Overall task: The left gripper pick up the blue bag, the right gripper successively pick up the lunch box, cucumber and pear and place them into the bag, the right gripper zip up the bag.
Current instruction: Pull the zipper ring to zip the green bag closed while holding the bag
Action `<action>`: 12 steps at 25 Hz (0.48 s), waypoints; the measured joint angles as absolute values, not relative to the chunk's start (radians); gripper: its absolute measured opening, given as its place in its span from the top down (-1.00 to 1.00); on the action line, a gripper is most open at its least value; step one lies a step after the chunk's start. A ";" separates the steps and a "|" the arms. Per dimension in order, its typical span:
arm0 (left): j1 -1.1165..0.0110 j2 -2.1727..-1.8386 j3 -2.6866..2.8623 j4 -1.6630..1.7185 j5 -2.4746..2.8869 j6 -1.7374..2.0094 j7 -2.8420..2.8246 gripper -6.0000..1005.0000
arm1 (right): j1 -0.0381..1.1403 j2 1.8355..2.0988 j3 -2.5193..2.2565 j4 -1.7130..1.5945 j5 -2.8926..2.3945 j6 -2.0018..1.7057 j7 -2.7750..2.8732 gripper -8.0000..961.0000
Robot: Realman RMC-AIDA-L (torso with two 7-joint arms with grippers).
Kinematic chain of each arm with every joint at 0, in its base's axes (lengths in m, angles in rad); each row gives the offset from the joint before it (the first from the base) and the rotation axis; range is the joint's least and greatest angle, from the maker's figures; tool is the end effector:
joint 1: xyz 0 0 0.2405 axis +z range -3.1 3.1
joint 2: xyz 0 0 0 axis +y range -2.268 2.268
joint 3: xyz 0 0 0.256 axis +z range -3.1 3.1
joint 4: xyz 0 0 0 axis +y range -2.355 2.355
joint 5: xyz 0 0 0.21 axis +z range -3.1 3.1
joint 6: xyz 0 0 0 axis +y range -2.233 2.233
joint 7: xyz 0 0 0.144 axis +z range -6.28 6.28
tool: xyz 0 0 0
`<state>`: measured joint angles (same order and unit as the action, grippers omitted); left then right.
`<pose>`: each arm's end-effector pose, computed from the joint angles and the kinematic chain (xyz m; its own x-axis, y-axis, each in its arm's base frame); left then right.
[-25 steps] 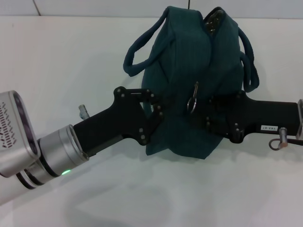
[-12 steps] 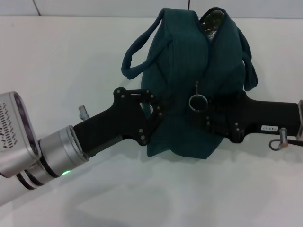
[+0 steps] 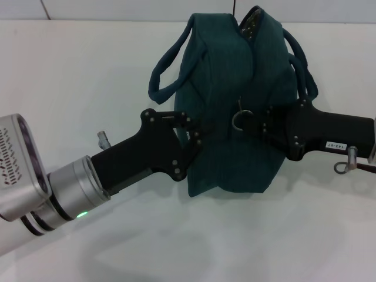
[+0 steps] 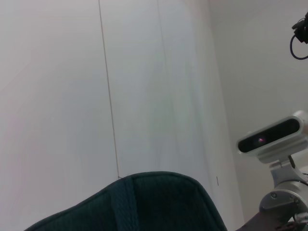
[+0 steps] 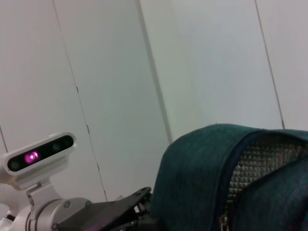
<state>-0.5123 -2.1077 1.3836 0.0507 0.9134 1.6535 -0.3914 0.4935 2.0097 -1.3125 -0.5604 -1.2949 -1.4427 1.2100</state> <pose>-0.2376 0.2679 -0.0697 0.6265 -0.1802 0.7583 0.2349 -0.8840 -0.4041 0.2195 0.3274 -0.0263 0.7337 -0.1883 -0.6529 -0.3254 -0.9408 -0.0944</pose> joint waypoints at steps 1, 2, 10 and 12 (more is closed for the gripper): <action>-0.512 -2.108 1.384 0.051 0.913 1.653 -0.391 0.84 | 0.494 2.010 -1.312 -0.562 -1.296 -1.442 1.204 0.56; -0.512 -2.108 1.384 0.051 0.913 1.653 -0.391 0.84 | 0.494 2.010 -1.312 -0.564 -1.297 -1.441 1.196 0.60; -0.512 -2.108 1.384 0.051 0.913 1.644 -0.384 0.82 | 0.479 2.012 -1.312 -0.598 -1.293 -1.469 1.115 0.90; -0.510 -2.108 1.388 0.051 0.913 1.644 -0.364 0.81 | 0.459 2.013 -1.311 -0.634 -1.284 -1.471 1.099 0.92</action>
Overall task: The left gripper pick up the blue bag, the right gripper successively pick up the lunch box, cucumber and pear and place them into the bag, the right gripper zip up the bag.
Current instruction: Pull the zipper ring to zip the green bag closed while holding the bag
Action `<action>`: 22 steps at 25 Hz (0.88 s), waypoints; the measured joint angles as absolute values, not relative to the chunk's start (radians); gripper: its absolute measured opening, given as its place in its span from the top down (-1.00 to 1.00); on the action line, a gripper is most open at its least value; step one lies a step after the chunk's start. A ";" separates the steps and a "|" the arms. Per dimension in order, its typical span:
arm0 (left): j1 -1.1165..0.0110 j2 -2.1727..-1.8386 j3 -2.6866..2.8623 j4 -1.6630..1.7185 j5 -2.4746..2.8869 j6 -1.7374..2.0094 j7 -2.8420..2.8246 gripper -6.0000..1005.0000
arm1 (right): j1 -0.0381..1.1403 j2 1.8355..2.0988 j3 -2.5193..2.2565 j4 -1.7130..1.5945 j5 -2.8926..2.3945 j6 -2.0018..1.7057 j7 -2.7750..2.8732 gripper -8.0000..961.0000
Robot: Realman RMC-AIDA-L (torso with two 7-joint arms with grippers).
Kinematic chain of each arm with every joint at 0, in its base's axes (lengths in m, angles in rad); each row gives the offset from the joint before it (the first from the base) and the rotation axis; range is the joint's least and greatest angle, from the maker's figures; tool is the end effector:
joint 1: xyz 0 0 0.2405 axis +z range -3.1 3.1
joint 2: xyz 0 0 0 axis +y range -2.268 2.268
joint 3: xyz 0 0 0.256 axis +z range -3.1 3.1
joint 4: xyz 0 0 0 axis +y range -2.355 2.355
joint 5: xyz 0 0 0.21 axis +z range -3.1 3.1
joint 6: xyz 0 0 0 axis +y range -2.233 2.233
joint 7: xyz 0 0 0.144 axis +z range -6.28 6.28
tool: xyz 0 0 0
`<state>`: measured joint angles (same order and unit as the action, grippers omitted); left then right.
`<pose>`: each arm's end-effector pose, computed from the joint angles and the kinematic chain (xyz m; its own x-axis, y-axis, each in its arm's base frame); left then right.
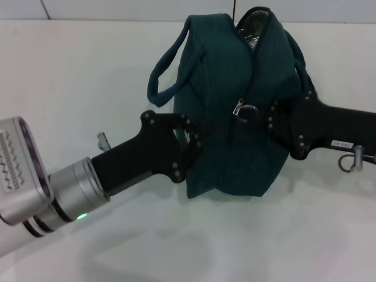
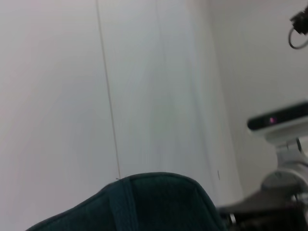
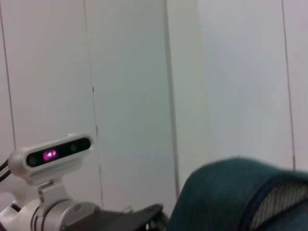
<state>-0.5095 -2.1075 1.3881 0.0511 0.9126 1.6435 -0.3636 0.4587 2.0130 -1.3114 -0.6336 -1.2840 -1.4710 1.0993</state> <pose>-0.2392 0.2676 -0.0707 0.6410 -0.1984 0.7415 0.2199 -0.8781 -0.4251 0.2134 0.3231 -0.0178 0.7524 -0.0338 -0.6578 -0.2034 -0.9618 -0.1833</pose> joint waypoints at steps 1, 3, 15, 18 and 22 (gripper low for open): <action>-0.507 -2.107 1.393 0.051 0.913 1.643 -0.351 0.81 | 0.447 2.014 -1.311 -0.652 -1.276 -1.472 1.089 0.93; -0.497 -2.105 1.414 0.056 0.913 1.643 -0.316 0.81 | 0.423 2.015 -1.311 -0.688 -1.249 -1.472 1.066 0.95; -0.489 -2.096 1.510 0.060 0.917 1.612 -0.257 0.77 | 0.398 2.016 -1.289 -0.733 -1.115 -1.463 0.928 0.95; -0.490 -2.095 1.513 0.060 0.931 1.604 -0.250 0.77 | 0.398 2.016 -1.287 -0.735 -1.075 -1.463 0.879 0.95; -0.490 -2.092 1.511 0.060 0.949 1.593 -0.248 0.76 | 0.390 2.018 -1.292 -0.728 -1.023 -1.489 0.798 0.95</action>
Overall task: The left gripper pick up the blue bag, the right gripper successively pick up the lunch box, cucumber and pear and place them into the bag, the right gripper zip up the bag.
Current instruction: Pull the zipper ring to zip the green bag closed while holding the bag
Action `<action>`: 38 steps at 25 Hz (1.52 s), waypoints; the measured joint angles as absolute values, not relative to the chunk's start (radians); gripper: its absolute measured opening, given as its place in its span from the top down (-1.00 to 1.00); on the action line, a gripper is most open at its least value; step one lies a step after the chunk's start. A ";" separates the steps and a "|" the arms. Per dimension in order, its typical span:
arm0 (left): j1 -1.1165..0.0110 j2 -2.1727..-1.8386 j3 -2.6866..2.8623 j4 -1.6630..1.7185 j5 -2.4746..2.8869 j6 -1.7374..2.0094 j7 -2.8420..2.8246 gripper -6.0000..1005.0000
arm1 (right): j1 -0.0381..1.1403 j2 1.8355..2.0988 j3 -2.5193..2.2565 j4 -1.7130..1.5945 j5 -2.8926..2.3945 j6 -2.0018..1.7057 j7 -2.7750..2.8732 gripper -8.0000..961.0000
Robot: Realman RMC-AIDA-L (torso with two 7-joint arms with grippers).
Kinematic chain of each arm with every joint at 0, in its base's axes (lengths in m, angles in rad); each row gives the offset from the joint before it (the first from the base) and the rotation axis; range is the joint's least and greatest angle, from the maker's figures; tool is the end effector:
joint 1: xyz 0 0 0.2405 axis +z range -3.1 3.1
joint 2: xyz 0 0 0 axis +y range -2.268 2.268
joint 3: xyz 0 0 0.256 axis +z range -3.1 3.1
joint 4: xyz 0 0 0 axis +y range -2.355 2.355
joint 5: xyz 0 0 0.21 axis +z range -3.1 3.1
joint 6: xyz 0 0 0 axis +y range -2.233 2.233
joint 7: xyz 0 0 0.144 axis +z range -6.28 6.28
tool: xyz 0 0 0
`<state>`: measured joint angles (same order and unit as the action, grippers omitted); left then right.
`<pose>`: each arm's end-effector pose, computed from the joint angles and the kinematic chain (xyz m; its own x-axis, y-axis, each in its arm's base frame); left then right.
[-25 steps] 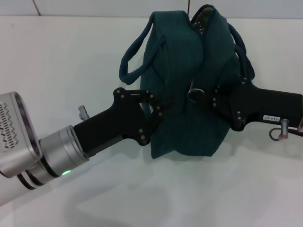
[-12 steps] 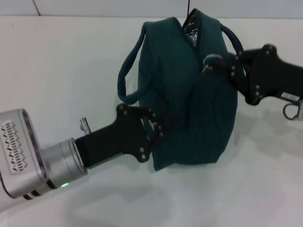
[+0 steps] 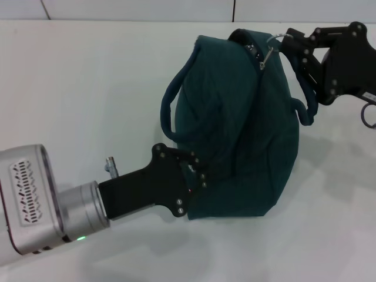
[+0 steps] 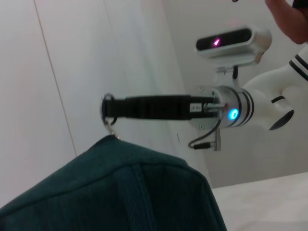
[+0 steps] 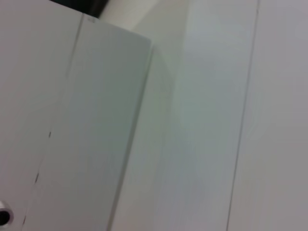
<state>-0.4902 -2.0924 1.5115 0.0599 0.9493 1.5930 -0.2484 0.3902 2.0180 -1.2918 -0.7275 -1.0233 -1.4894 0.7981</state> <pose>-0.2526 0.2514 -0.0838 0.7308 -0.2548 0.6332 0.0556 -0.9024 -0.4273 0.1982 0.3293 0.0239 0.6342 0.3408 -0.6941 -0.1036 -0.8521 -0.5130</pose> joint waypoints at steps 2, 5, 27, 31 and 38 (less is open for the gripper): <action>-0.477 -2.095 1.495 0.059 0.923 1.600 -0.252 0.75 | 0.383 2.021 -1.294 -0.725 -1.016 -1.521 0.766 0.95; -0.451 -2.103 1.478 0.059 0.852 1.631 -0.268 0.74 | 0.377 2.023 -1.299 -0.725 -1.009 -1.544 0.753 0.95; -0.442 -2.108 1.477 0.064 0.715 1.742 -0.408 -0.19 | 0.362 2.027 -1.579 -0.670 -0.779 -1.502 0.521 0.95; -0.447 -2.108 1.477 0.067 0.703 1.725 -0.410 -0.49 | 0.362 2.027 -1.623 -0.667 -0.740 -1.495 0.487 0.95; -0.444 -2.108 1.476 0.067 0.691 1.715 -0.405 -0.67 | 0.358 2.028 -1.626 -0.656 -0.731 -1.501 0.485 0.95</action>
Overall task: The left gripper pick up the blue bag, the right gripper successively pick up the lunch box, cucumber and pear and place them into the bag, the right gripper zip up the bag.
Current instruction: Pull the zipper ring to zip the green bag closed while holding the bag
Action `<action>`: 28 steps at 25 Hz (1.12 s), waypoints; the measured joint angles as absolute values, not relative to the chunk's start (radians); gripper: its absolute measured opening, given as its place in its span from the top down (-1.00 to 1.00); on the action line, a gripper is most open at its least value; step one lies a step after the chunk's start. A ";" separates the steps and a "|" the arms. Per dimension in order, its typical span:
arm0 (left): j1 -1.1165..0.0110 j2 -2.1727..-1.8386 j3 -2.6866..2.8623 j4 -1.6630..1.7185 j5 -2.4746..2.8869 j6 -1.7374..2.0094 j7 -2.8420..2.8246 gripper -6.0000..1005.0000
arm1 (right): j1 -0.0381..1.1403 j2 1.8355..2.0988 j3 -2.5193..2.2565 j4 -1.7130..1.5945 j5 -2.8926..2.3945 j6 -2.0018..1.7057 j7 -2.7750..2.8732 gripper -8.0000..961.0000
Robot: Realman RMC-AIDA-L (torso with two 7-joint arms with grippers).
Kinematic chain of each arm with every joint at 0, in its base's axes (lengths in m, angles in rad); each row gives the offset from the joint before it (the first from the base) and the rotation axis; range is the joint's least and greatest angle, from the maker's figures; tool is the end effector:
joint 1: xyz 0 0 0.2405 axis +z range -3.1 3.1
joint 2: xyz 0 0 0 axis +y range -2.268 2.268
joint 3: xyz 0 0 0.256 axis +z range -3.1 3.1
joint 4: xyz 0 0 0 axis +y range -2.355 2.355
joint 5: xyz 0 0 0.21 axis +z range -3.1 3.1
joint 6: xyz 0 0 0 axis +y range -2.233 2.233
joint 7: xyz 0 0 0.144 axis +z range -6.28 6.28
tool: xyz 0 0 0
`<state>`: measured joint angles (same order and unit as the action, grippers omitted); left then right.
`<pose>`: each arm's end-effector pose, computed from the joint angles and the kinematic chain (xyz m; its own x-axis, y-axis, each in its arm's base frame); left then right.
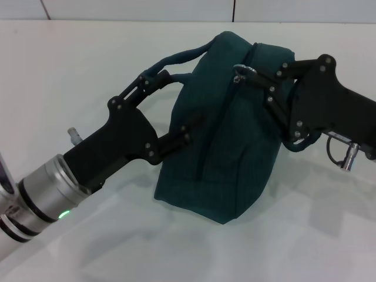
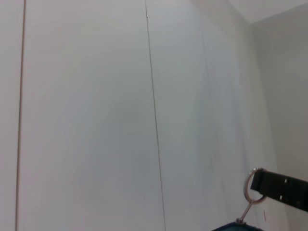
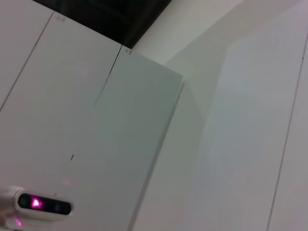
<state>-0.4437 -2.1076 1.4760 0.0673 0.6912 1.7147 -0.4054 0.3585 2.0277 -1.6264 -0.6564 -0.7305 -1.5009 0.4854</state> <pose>-0.2472 0.2618 -0.0510 0.5519 -0.2056 0.8082 0.3547 -0.8192 -0.4506 0.1873 0.2981 -0.0174 0.5549 0.4621 -0.6918 -0.0137 -0.8264 -0.5630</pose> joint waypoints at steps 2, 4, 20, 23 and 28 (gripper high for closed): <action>-0.444 -2.108 1.476 0.067 0.691 1.709 -0.404 -0.64 | 0.356 2.028 -1.627 -0.656 -0.720 -1.502 0.485 0.95; -0.444 -2.108 1.477 0.067 0.691 1.698 -0.402 -0.61 | 0.355 2.028 -1.627 -0.653 -0.711 -1.505 0.484 0.95; -0.447 -2.107 1.504 0.072 0.712 1.674 -0.334 0.43 | 0.361 2.026 -1.632 -0.617 -0.667 -1.518 0.488 0.95; -0.447 -2.105 1.506 0.072 0.712 1.675 -0.327 0.66 | 0.363 2.026 -1.636 -0.597 -0.639 -1.529 0.489 0.95; -0.448 -2.104 1.509 0.074 0.713 1.675 -0.324 0.85 | 0.363 2.026 -1.635 -0.583 -0.634 -1.535 0.490 0.95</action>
<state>-0.4479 -2.1041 1.5094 0.0736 0.7131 1.6748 -0.3240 0.3634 2.0262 -1.6347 -0.5829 -0.6340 -1.5351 0.4899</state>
